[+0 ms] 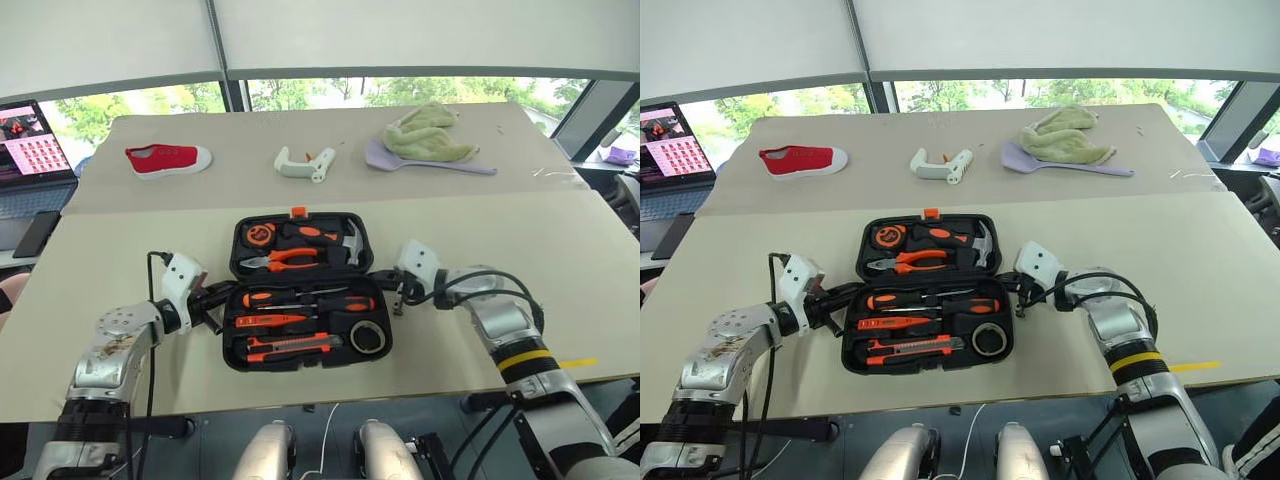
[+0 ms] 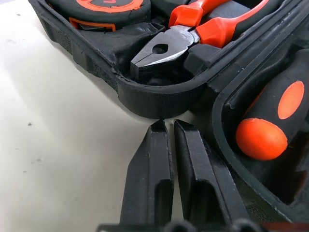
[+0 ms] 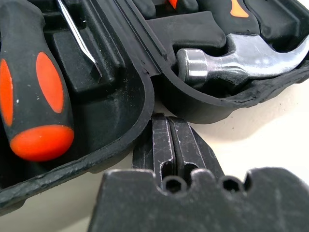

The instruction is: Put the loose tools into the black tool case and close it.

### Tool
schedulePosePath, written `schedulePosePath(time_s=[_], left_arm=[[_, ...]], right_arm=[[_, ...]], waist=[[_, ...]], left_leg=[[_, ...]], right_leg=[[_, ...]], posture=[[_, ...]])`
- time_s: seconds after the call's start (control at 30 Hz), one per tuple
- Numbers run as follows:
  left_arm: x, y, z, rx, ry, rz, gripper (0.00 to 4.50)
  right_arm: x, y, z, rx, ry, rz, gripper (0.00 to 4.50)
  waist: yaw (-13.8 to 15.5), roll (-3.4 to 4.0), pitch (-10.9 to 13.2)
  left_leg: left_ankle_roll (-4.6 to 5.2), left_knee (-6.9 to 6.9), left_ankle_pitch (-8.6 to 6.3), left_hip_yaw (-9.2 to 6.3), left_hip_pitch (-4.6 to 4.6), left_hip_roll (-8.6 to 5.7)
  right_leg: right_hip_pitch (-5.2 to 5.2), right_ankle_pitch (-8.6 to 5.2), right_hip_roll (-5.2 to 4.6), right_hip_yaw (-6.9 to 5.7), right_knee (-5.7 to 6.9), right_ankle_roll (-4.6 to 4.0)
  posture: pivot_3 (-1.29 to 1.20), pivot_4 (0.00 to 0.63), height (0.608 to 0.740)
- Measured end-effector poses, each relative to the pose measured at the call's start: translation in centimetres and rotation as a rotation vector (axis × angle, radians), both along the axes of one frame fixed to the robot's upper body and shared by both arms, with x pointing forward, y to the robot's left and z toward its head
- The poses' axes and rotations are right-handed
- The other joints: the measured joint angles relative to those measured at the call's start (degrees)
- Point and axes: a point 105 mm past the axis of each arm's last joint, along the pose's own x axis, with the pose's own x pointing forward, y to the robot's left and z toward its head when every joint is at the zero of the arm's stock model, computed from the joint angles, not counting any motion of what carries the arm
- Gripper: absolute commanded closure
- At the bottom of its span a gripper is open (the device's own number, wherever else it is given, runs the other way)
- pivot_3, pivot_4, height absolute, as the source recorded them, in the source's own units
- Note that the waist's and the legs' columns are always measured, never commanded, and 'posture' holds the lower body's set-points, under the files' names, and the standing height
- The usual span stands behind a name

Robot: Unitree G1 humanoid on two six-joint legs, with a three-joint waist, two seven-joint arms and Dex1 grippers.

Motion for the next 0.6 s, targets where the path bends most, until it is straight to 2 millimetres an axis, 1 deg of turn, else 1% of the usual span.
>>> schedulePosePath(time_s=[0.07,0.17,0.33,0.37,0.4,0.43,0.47,0.5,0.6], left_arm=[[-0.1,-1.0,-0.1,0.009,-0.004,-0.033,4.2],[-0.3,-2.0,-0.5,-0.004,0.003,-0.059,4.2],[-0.7,-2.9,-0.6,-0.016,0.028,-0.081,4.2],[-0.7,-2.8,-0.5,-0.017,0.033,-0.076,3.96],[-0.7,-2.8,-0.4,-0.019,0.037,-0.073,3.67],[-0.7,-2.8,-0.3,-0.022,0.047,-0.069,3.6],[-0.8,-2.6,-0.2,-0.011,0.067,-0.059,3.23],[-0.9,-2.3,-0.1,0.004,0.091,-0.048,2.88],[-1.1,-0.3,1.2,-0.002,0.23,0.02,1.94]], right_arm=[[-1.0,-1.0,-0.2,-0.006,0.019,-0.015,4.5],[-1.8,-1.9,-0.3,-0.017,0.04,-0.037,4.5],[-2.7,-2.7,-0.4,0.001,0.072,-0.072,4.5],[-2.7,-2.8,-0.4,0.001,0.076,-0.076,4.5],[-2.7,-3.0,-0.4,-0.003,0.076,-0.078,4.21],[-2.7,-3.1,-0.3,-0.006,0.079,-0.083,3.92],[-2.7,-3.7,-0.2,0.001,0.108,-0.109,3.72],[-2.7,-4.2,0.0,0.019,0.139,-0.134,3.36],[-2.7,-6.3,1.6,0.063,0.252,-0.224,2.35]], waist=[[0.5,0.0,0.0],[0.5,0.0,0.0],[0.5,0.0,0.0],[0.5,0.0,0.0],[0.5,0.0,0.0],[0.5,0.0,0.0],[0.5,-0.01,0.0],[0.4,-0.02,0.0],[0.1,-0.03,0.0]], left_leg=[[0.03,0.0,-0.01,0.0,0.0,-0.04],[0.04,0.01,-0.02,0.0,0.0,-0.05],[0.04,0.01,0.0,0.01,0.03,-0.03],[0.04,0.02,0.0,0.01,0.04,-0.04],[0.04,0.02,0.0,0.01,0.03,-0.04],[0.05,0.02,0.01,0.01,0.05,-0.04],[0.05,0.03,0.01,0.01,0.03,-0.03],[0.05,0.04,0.01,0.01,0.04,-0.02],[0.05,0.04,0.02,0.01,0.05,0.04]], right_leg=[[0.04,0.01,-0.04,0.01,-0.03,0.03],[0.05,0.03,-0.02,0.03,-0.06,0.05],[0.07,0.03,0.01,0.04,-0.03,0.05],[0.07,0.03,0.01,0.04,-0.04,0.05],[0.07,0.03,0.01,0.04,-0.04,0.05],[0.08,0.03,0.01,0.03,-0.03,0.05],[0.08,0.03,0.01,0.03,-0.04,0.05],[0.08,0.03,0.02,0.04,-0.01,0.05],[0.05,0.03,0.09,0.05,0.04,0.05]], posture=[[0.0,0.15,0.74],[0.0,0.15,0.74],[0.0,0.15,0.74],[0.0,0.15,0.74],[0.0,0.15,0.74],[0.0,0.15,0.74],[0.0,0.15,0.74],[0.0,0.15,0.74],[0.0,0.15,0.74]])
